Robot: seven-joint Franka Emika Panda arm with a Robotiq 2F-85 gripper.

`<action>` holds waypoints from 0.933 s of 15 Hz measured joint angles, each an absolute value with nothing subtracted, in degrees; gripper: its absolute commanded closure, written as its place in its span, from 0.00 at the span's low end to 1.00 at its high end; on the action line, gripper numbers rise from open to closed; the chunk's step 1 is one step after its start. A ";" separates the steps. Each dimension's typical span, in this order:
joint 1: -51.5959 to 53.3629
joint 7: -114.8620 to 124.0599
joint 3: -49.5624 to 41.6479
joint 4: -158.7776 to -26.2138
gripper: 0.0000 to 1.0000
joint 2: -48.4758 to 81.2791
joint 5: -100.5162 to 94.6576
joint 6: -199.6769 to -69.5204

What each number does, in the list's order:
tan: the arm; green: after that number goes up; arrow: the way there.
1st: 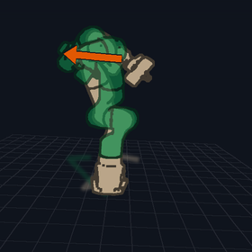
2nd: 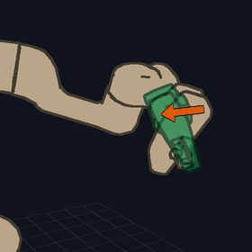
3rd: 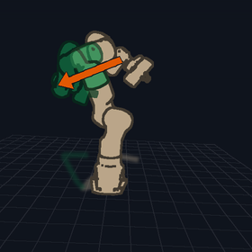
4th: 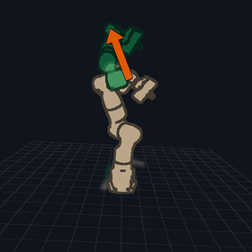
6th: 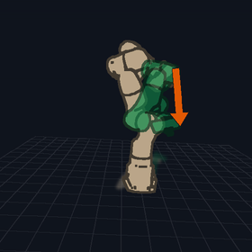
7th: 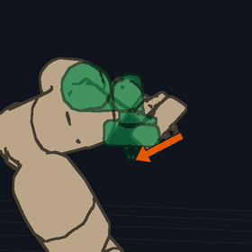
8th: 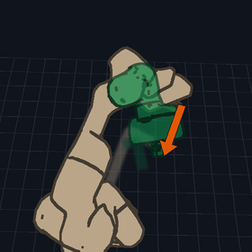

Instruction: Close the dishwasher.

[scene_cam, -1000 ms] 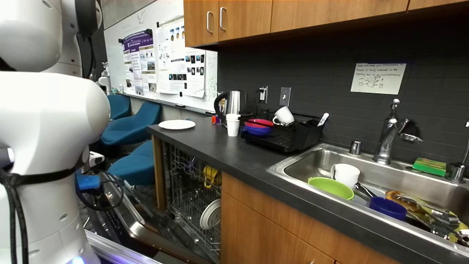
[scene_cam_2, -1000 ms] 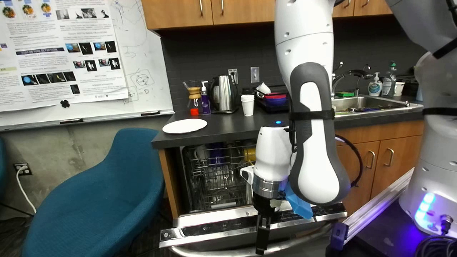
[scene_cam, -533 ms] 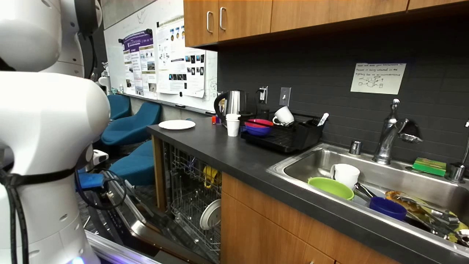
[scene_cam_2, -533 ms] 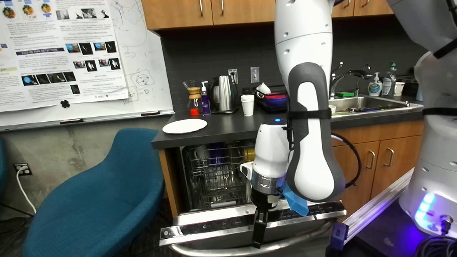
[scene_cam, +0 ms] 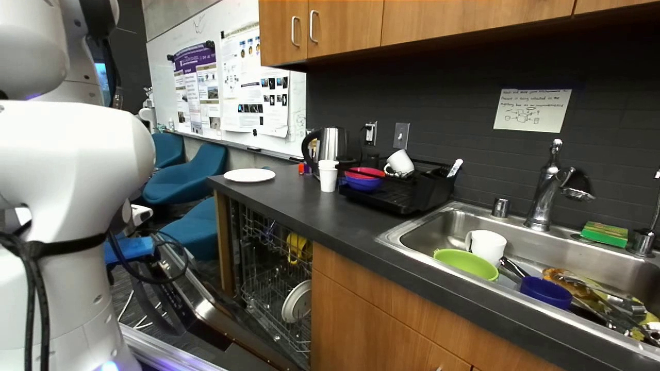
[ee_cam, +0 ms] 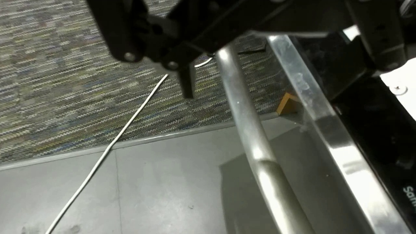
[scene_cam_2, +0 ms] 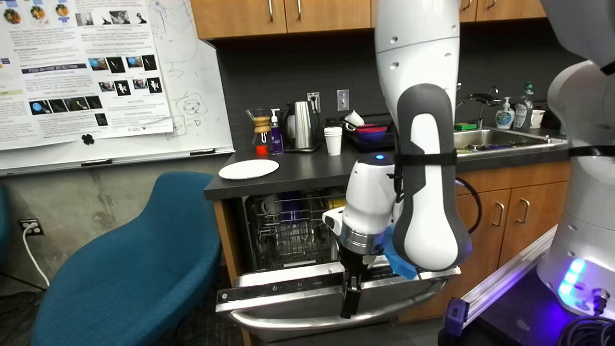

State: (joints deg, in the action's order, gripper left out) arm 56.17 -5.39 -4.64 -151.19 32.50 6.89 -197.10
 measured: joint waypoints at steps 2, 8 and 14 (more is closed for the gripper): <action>61.86 -7.75 -11.43 -151.92 0.00 31.31 8.08 -198.03; 72.56 -17.12 -29.05 -150.80 0.00 30.66 13.05 -197.42; 94.05 -23.77 -50.33 -161.08 0.00 30.51 25.04 -190.88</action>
